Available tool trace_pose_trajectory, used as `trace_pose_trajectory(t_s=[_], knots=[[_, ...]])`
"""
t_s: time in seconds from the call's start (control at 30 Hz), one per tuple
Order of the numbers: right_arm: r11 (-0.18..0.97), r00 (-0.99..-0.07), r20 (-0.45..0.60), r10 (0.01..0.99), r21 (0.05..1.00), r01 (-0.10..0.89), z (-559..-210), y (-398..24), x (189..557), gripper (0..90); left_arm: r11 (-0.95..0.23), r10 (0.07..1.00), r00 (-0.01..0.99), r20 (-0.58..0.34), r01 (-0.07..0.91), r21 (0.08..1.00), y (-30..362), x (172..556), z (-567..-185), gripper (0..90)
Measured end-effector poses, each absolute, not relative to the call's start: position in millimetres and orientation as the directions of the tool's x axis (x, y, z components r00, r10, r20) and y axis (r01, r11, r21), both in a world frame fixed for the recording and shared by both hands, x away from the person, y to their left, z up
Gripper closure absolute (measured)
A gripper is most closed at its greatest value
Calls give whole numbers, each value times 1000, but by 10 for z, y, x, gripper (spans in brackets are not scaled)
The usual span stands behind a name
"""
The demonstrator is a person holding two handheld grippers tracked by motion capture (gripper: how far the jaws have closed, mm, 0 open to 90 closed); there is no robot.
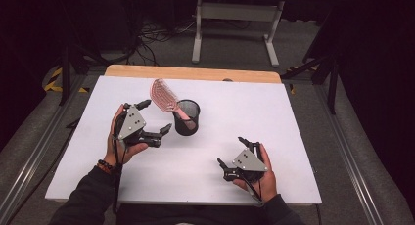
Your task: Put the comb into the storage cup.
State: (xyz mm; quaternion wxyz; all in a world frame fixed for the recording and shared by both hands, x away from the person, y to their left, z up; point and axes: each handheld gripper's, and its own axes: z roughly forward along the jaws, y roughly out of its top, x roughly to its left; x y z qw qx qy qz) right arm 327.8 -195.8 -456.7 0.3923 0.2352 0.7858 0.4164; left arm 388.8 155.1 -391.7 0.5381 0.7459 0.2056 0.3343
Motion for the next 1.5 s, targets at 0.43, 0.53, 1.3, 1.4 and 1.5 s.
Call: trace_pose_trajectory(t_s=[0.43,0.53,1.3,1.4,1.5], knots=[[538,-575,-429,696,843,23,-4549,-1959,3260,77,-361,628,714,309,-84,929,1550,3757,-3959,47],[540,-575,-431,696,841,23,-4549,-1961,3263,76,-365,617,722,313,-90,927,1539,3728,-3971,47],[539,-569,-434,699,842,18,-4533,-1982,3260,77,-396,564,746,356,-134,909,1537,3560,-4060,56],[537,-567,-433,700,843,19,-4531,-1986,3261,77,-406,554,750,363,-137,904,1538,3539,-4076,55],[537,-567,-433,701,843,19,-4529,-1989,3261,76,-406,553,751,362,-136,904,1539,3528,-4085,54]])
